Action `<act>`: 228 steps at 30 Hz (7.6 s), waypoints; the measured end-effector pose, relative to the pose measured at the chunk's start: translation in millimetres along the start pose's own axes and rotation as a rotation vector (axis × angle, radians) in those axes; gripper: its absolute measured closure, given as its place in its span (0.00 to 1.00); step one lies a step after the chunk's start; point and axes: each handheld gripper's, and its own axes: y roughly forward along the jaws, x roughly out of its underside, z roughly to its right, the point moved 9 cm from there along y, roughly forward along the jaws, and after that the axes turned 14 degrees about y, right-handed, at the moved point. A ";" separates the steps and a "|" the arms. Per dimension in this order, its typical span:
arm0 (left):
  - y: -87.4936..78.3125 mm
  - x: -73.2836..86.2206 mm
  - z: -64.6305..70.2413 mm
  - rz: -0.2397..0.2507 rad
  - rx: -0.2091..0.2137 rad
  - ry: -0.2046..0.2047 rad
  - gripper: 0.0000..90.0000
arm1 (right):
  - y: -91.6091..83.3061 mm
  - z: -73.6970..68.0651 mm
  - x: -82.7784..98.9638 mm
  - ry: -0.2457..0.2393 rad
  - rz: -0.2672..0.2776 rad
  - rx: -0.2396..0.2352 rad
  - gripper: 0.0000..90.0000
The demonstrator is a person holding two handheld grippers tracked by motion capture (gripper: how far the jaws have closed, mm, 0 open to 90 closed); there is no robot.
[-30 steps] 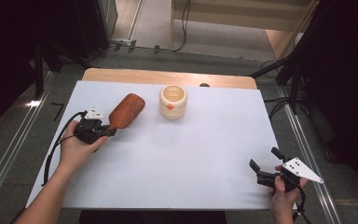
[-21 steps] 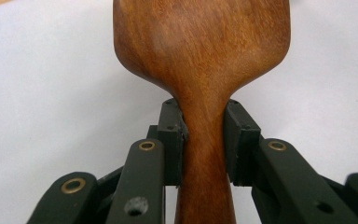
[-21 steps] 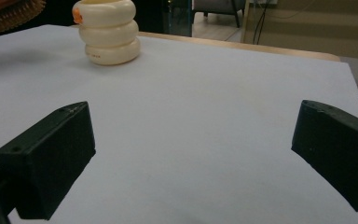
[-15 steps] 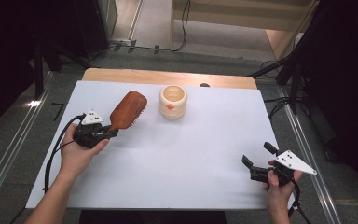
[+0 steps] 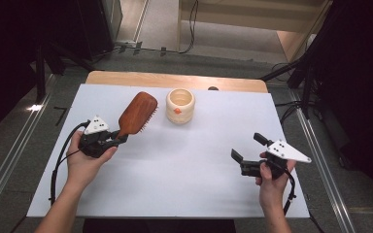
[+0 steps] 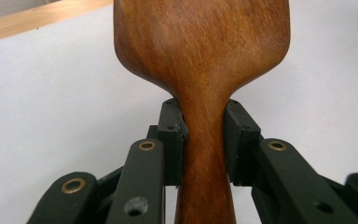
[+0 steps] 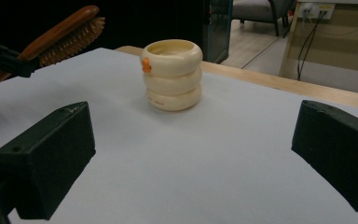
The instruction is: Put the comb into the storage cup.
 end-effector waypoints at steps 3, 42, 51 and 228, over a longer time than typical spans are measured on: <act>-0.9 -2.6 2.7 0.015 0.001 0.002 0.81 | 11.4 -10.8 -4.7 -0.010 -0.011 -0.023 0.00; 1.4 -14.2 56.5 0.209 -0.013 0.056 0.81 | 83.5 -104.1 -9.8 0.120 -0.050 -0.282 0.00; 8.9 -15.7 80.9 0.222 0.030 0.078 0.81 | 90.4 -117.3 -2.6 0.155 -0.079 -0.304 0.00; -71.4 77.1 3.5 0.335 -0.118 -0.075 0.00 | 104.6 -65.2 -114.5 0.279 0.042 -0.227 0.58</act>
